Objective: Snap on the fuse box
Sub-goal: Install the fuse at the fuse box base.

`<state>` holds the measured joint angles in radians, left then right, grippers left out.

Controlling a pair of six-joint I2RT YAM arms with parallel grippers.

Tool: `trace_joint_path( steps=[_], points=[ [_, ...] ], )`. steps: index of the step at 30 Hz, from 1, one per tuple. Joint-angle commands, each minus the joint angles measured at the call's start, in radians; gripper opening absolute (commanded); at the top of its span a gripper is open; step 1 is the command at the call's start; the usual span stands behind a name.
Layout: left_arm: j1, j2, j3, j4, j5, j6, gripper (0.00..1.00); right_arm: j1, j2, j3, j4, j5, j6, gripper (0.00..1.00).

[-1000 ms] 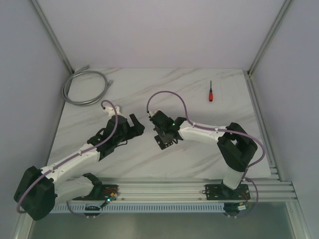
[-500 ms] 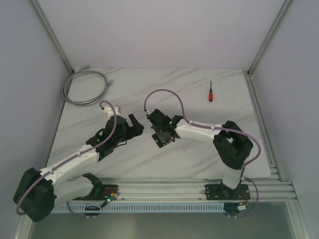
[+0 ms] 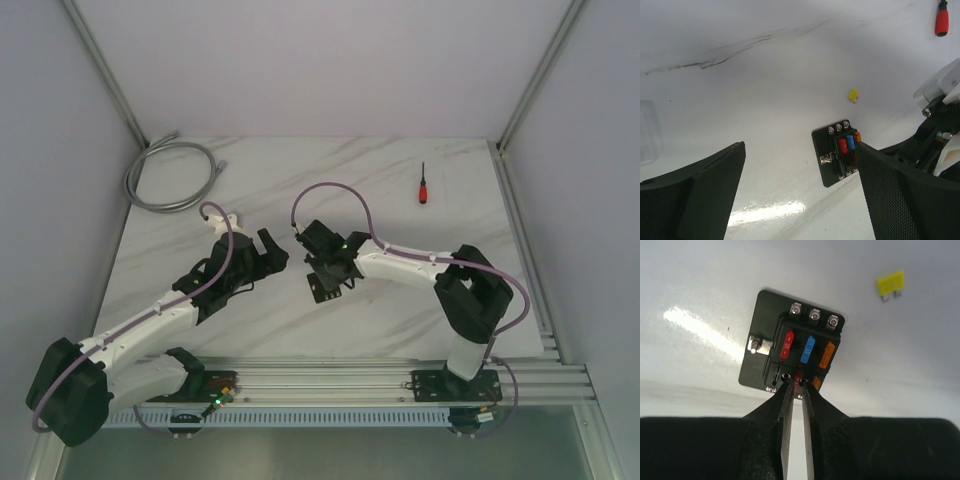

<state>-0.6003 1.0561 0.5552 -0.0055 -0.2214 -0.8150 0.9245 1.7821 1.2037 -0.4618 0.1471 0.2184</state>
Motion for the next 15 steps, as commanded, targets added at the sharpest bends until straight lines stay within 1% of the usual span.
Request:
trace_joint_path(
  steps=[1,2,5,8,15],
  points=[
    [0.007,-0.023,-0.005,-0.020,-0.006,-0.007,1.00,0.006,-0.055,0.048,-0.069,0.004,0.019,0.23],
    [0.007,-0.026,-0.006,-0.020,-0.008,-0.006,1.00,0.002,-0.063,0.054,-0.070,0.021,0.019,0.27],
    [0.007,-0.029,-0.008,-0.023,-0.012,-0.006,1.00,-0.026,-0.072,0.069,-0.064,0.068,0.019,0.29],
    [0.009,-0.031,-0.008,-0.024,-0.012,-0.004,1.00,-0.069,-0.055,0.080,-0.041,0.070,-0.012,0.34],
    [0.010,-0.041,-0.012,-0.034,-0.016,-0.002,1.00,-0.191,0.010,0.073,0.095,-0.037,-0.173,0.36]
  ],
)
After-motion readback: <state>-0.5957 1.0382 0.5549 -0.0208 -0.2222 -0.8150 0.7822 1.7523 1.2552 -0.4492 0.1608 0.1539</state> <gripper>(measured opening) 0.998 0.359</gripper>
